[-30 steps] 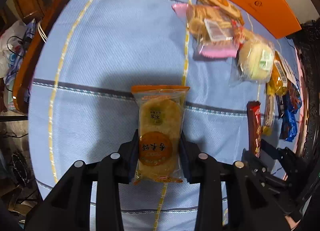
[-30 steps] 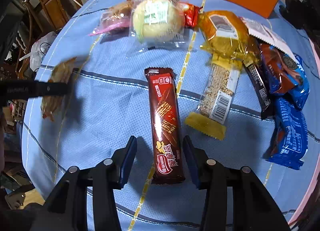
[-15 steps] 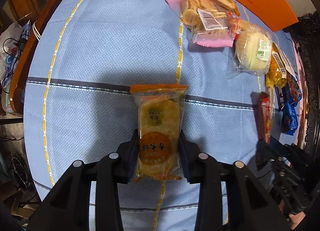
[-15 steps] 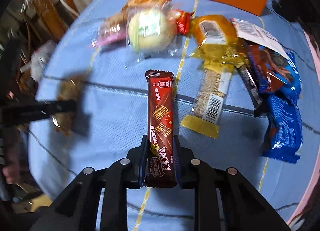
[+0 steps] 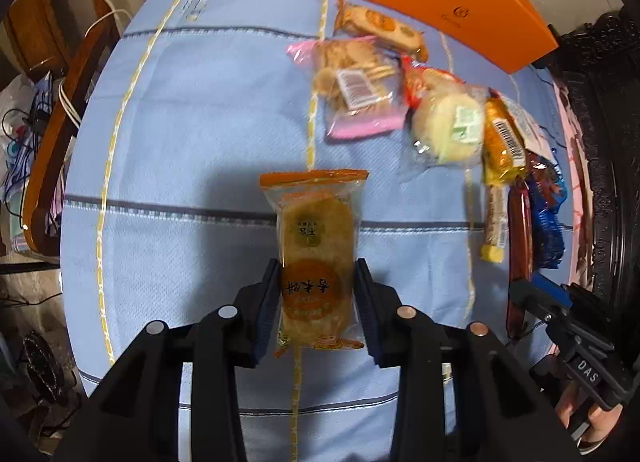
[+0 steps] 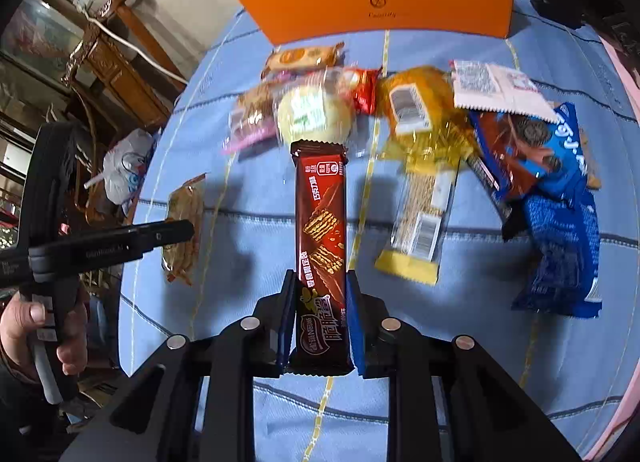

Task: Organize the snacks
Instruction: 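Carry both snacks into the orange box and open both tools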

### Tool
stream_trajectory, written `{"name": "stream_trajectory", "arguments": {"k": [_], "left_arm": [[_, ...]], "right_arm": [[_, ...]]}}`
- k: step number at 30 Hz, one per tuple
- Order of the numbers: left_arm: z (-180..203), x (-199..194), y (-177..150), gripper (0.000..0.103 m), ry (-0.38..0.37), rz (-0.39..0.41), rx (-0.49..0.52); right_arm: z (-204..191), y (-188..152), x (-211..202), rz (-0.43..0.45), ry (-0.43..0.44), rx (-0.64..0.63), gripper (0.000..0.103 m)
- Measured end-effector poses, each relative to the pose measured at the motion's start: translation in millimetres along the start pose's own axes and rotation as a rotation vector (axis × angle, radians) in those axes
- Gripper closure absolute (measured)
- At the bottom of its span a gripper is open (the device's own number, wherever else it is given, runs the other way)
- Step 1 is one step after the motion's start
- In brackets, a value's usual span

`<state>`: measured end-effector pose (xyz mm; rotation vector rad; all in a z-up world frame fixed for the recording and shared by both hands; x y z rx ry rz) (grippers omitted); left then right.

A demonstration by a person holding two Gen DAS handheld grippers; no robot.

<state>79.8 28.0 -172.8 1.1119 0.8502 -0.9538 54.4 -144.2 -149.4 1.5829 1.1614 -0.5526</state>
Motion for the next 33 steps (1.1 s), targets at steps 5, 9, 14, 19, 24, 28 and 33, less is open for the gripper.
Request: {"name": "stream_trajectory", "arguments": {"k": [5,9,14,19,24,28,33], "left_arm": [[11.1,-17.0,21.4,0.068,-0.026,0.044,0.022],[24.7,-38.3,55.4,0.068,-0.056,0.115,0.039],[50.3,-65.5,118.0,0.068,-0.078,0.217,0.085],[81.5,-70.0,180.9,0.068,-0.121,0.283,0.076],[109.5,-57.0,239.2,0.068,-0.144,0.302,0.074],[126.7,-41.2,282.5,0.068,-0.145,0.331,0.055],[145.5,-8.6,319.0,0.066,-0.139,0.313,0.034]], "right_arm": [[-3.0,26.7,-0.3,0.043,0.011,0.018,0.079],[3.4,60.0,-12.5,0.109,0.016,0.024,0.079],[13.9,121.3,-31.1,0.212,0.034,0.049,0.079],[30.0,184.1,-42.9,0.317,0.03,0.071,0.079],[49.9,242.1,-38.9,0.384,0.028,0.121,0.079],[62.8,287.8,-19.5,0.417,0.021,0.153,0.079],[79.5,328.3,13.7,0.431,-0.03,0.176,0.078]]}}
Point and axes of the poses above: each gripper's, at about its wrist camera, not at the fingertips, and x roughly the way its jaws point, z to its right, y to its top, the point moved 10 cm from there along x, roughly the way its jaws point, and after that the axes turned 14 degrees about z, right-handed, at the moved point
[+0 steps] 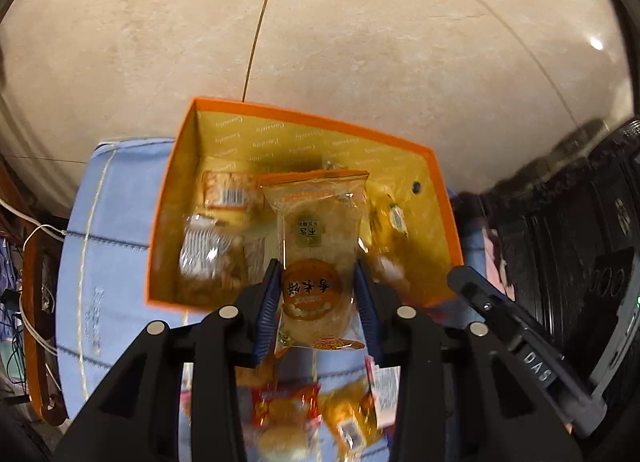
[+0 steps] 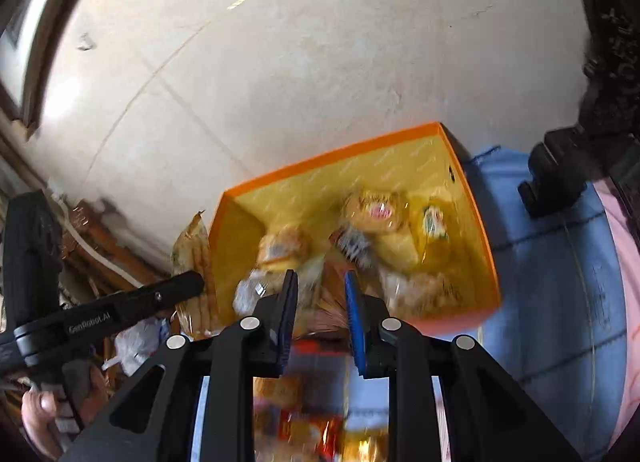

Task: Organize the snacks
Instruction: 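Carry both snacks into the orange box and open both tools, then return both tools to the snack pile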

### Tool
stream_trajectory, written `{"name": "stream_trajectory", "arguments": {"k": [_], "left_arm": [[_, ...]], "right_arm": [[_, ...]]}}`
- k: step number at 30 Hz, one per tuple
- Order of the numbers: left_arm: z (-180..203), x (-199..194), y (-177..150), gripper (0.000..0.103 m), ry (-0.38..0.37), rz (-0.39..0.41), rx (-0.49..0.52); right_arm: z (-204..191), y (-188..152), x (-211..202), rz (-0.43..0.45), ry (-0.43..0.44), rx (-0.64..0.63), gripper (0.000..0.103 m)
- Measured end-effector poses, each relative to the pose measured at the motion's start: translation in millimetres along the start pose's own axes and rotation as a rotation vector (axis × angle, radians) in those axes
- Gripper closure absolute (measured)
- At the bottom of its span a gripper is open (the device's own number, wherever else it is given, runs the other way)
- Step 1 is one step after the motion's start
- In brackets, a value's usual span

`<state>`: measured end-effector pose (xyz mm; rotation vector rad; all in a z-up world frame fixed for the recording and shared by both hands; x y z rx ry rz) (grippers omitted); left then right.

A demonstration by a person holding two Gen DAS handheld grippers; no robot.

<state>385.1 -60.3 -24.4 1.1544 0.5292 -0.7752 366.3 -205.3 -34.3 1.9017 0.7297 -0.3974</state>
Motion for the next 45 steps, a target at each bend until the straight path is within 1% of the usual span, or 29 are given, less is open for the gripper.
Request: {"name": "stream_trajectory", "arguments": {"k": [1,2,3,4,5,6,7,9,12,15,17,20,23,27,31,33,35,36,37,38,40,42,45], "left_arm": [[-1.3,11.9,3.0,0.053,0.01,0.002,0.005],[-6.3,19.7,3.0,0.027,0.045,-0.005,0.011],[-17.5,25.8,2.4,0.017,0.123,-0.005,0.014],[-21.9,25.8,3.3,0.012,0.144,0.007,0.014],[-23.5,25.0,2.7,0.011,0.134,0.014,0.014],[-24.8,24.5,0.8,0.011,0.116,0.013,0.011],[-29.2,21.9,-3.6,0.01,0.116,0.009,0.008],[-36.9,17.4,-12.1,0.01,0.136,-0.001,0.014],[-44.0,7.7,-29.7,0.01,0.139,-0.029,0.02],[-47.1,-1.8,-42.5,0.01,0.153,-0.033,0.039],[-46.8,-10.8,-52.5,0.01,0.153,-0.04,0.056],[-45.2,-28.0,-67.2,0.01,0.153,-0.043,0.079],[-46.9,-46.8,-83.7,0.009,0.163,-0.044,0.1],[-53.5,-68.4,-110.5,0.007,0.16,-0.057,0.093],[-69.3,-85.5,-149.0,0.006,0.187,-0.089,0.071],[-76.8,-90.3,-167.6,0.005,0.197,-0.109,0.058],[-86.0,-96.1,-197.7,0.005,0.208,-0.137,0.018],[-89.1,-98.9,-210.9,0.005,0.205,-0.15,0.001],[-91.0,-100.4,-231.7,0.005,0.188,-0.182,-0.016],[-93.7,-101.6,-247.7,0.005,0.185,-0.205,-0.023],[-100.6,-102.8,-272.5,0.005,0.204,-0.236,-0.013],[-108.9,-103.0,-289.9,0.005,0.231,-0.268,0.012],[-119.1,-104.8,-296.6,0.005,0.255,-0.272,0.016]], "right_arm": [[2.3,0.6,9.0,0.0,-0.018,-0.003,0.077],[4.9,-1.1,13.5,0.0,-0.035,-0.004,0.076],[9.1,-1.6,18.3,-0.001,-0.052,-0.002,0.071],[11.7,-1.9,18.2,0.003,-0.059,0.003,0.06],[13.6,-0.9,15.5,0.016,-0.062,0.007,0.05],[15.6,-1.7,9.6,0.033,-0.054,0.006,0.047],[18.3,-4.8,3.7,0.038,-0.048,0.002,0.043],[24.1,-14.5,-7.0,0.025,-0.042,-0.007,0.041],[36.9,-32.5,-23.0,-0.004,-0.048,-0.004,0.037],[46.1,-47.3,-40.6,-0.01,-0.074,-0.003,0.031],[50.3,-57.5,-53.6,-0.015,-0.086,0.006,0.024],[56.7,-71.8,-70.8,-0.014,-0.095,0.026,0.017],[62.9,-88.2,-89.0,-0.022,-0.096,0.062,0.013],[71.7,-115.7,-113.6,-0.05,-0.117,0.085,0.012],[81.9,-140.2,-137.9,-0.07,-0.138,0.086,0.011],[93.3,-151.6,-151.7,-0.073,-0.169,0.085,0.011],[105.2,-161.7,-162.2,-0.076,-0.197,0.086,0.011],[112.9,-169.4,-168.2,-0.086,-0.208,0.101,0.011],[118.6,-175.6,-171.8,-0.095,-0.218,0.109,0.011],[123.2,-181.5,-175.2,-0.104,-0.228,0.113,0.011],[131.5,-194.5,-181.2,-0.122,-0.246,0.116,0.011],[135.4,-206.9,-182.1,-0.15,-0.254,0.12,0.011],[137.2,-222.2,-180.1,-0.188,-0.271,0.129,0.011]]}}
Point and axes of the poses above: each gripper's, at about its wrist camera, not at the fingertips, and x roughly the way its jaws point, z to its right, y to its top, the point moved 10 cm from there along x, roughly the way its jaws point, and after that the axes turned 14 degrees about z, right-handed, at the moved point
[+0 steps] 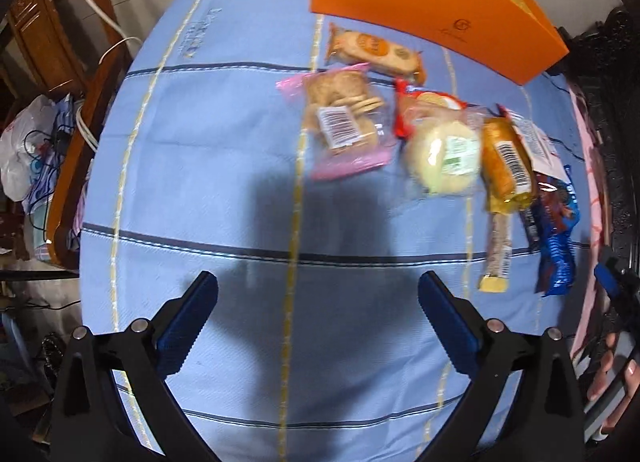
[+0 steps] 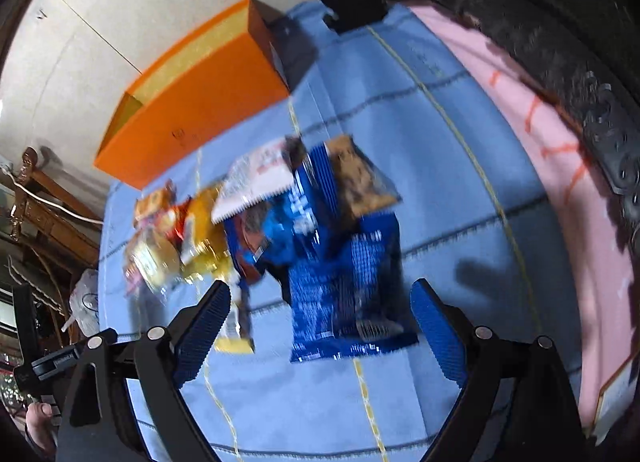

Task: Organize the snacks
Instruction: 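Return both tools to the snack pile, then grasp the pink-edged cracker bag with the left tool while the right tool grasps the green-labelled bun bag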

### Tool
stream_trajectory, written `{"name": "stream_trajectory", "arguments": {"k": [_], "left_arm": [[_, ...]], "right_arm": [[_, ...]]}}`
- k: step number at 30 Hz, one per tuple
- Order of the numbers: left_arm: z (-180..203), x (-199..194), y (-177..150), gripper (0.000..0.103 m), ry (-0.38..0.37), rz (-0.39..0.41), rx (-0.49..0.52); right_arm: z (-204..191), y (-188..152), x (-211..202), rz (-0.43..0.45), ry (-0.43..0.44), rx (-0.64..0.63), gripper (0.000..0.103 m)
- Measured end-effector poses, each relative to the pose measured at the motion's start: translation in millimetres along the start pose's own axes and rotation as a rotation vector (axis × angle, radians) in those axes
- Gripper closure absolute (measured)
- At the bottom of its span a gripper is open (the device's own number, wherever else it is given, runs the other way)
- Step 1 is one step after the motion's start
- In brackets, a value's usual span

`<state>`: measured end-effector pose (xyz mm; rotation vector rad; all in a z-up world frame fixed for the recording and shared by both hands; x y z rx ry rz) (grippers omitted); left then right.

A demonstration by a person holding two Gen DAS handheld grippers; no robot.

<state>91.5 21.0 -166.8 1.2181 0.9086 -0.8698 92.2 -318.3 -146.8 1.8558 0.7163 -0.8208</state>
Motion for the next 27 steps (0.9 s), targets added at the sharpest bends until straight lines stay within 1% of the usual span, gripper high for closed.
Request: {"name": "stream_trajectory", "arguments": {"k": [4,7,12,15,18,19,21,23,27], "left_arm": [[-14.0,1.8,5.5,0.005,0.028,0.026,-0.018],[-18.7,7.8,13.6,0.005,0.05,0.026,-0.024],[-18.9,19.6,43.9,0.005,0.04,0.021,-0.089],[-16.8,28.4,60.3,0.005,0.038,0.019,-0.117],[-15.2,43.7,74.4,0.005,0.044,-0.009,-0.154],[-13.6,52.4,77.0,0.005,0.034,-0.03,-0.182],[-11.1,62.6,79.3,0.005,0.026,-0.052,-0.204],[-7.2,74.2,84.4,0.004,0.042,-0.056,-0.185],[-0.1,86.4,89.6,0.004,0.044,-0.065,-0.164]], "right_arm": [[-12.0,-10.1,1.1,-0.02,0.023,-0.016,0.011],[-21.0,-14.0,1.2,-0.027,0.035,-0.035,0.011],[-25.6,-20.2,-0.8,-0.034,0.033,-0.081,0.011],[-20.1,-21.8,-2.1,-0.037,0.031,-0.069,0.011],[-12.6,-20.7,-2.3,-0.036,0.016,-0.053,0.011],[-10.6,-20.0,-2.3,-0.037,0.013,-0.048,0.011],[-8.9,-16.4,-2.2,-0.035,0.016,-0.037,0.011],[-9.1,-12.0,-1.2,-0.032,0.016,-0.037,0.011],[-14.4,-4.5,3.3,-0.031,0.026,-0.039,0.011]]}}
Point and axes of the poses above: each gripper's, at about its wrist camera, not at the fingertips, and x roughly the way its jaws point, z to its right, y to its top, the point moved 10 cm from there along x, roughly the way its jaws point, and after that the axes turned 14 degrees about z, right-handed, at the moved point
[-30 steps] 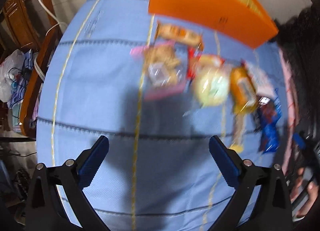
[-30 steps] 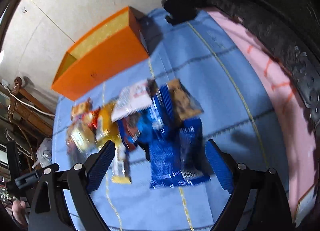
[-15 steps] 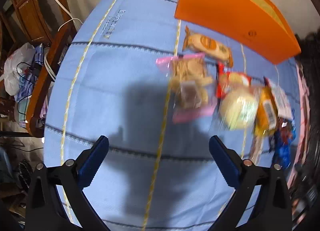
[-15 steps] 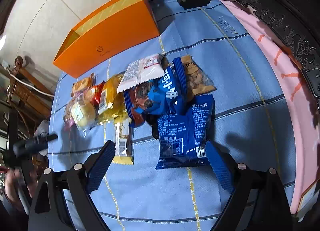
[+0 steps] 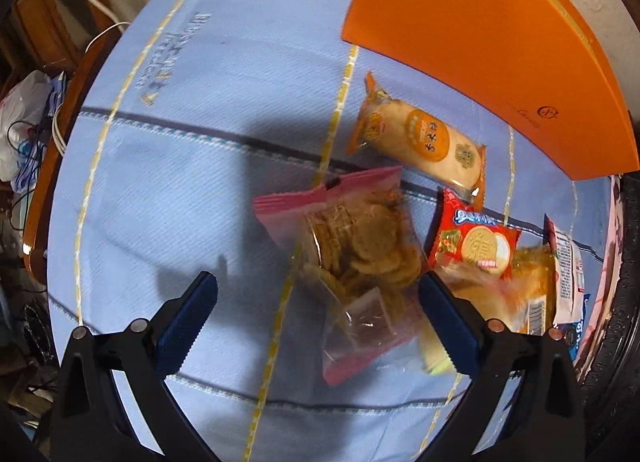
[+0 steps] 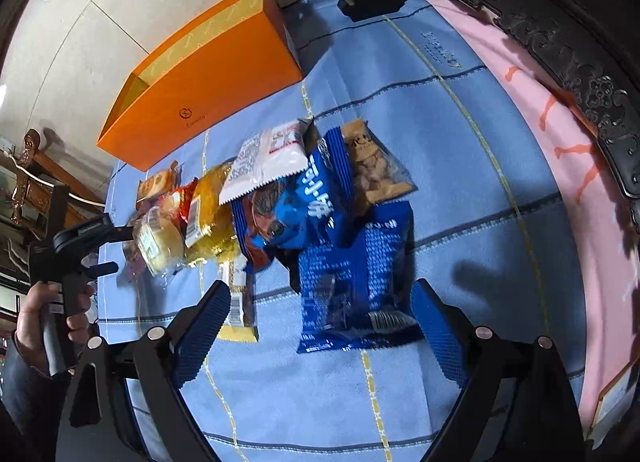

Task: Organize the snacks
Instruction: 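Grasp the pink-edged cracker bag with the left tool while the right tool grasps the green-labelled bun bag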

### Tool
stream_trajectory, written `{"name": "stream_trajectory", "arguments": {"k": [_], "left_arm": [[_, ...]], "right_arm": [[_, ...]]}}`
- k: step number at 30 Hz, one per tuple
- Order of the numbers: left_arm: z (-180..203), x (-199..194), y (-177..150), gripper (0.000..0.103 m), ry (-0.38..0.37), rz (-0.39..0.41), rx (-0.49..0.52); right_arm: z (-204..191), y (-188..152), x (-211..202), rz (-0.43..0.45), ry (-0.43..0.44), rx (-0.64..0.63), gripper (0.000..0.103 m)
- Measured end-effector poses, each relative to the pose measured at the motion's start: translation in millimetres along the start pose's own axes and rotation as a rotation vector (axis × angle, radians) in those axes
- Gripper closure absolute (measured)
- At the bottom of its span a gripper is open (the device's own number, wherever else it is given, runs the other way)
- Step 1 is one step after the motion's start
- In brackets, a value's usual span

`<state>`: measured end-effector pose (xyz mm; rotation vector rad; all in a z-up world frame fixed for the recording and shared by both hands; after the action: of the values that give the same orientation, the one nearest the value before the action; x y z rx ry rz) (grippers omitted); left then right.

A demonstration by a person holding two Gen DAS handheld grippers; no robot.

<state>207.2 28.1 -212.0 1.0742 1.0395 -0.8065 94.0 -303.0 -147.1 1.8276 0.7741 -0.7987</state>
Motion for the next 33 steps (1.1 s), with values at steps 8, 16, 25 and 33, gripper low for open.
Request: {"name": "stream_trajectory", "arguments": {"k": [8,16,25,33], "left_arm": [[17.9,6.2,20.2,0.004,-0.015,0.006,0.001],[27.6,16.1,5.0,0.051,0.07,-0.01,0.157],[12.7,-45.9,-8.8,0.058,0.096,0.154,0.284],[-25.0,-49.4,-72.9,0.057,0.052,0.062,0.211]], "right_arm": [[-18.6,2.9,12.0,-0.024,0.026,-0.033,0.011],[-30.8,6.8,10.9,-0.017,0.035,-0.067,0.011],[-41.5,-3.7,10.3,-0.031,0.055,-0.077,0.011],[-143.1,-35.9,34.7,-0.128,0.194,-0.21,0.011]]}}
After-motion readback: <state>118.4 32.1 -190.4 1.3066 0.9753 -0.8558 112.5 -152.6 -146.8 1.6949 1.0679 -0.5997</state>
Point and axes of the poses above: each gripper's, at about its wrist camera, not at the fingertips, and x roughly the way its jaws point, z to its right, y to its top, the point moved 10 cm from there along x, roughly the way its jaws point, and after that the axes turned 14 degrees about z, right-handed, at the moved point
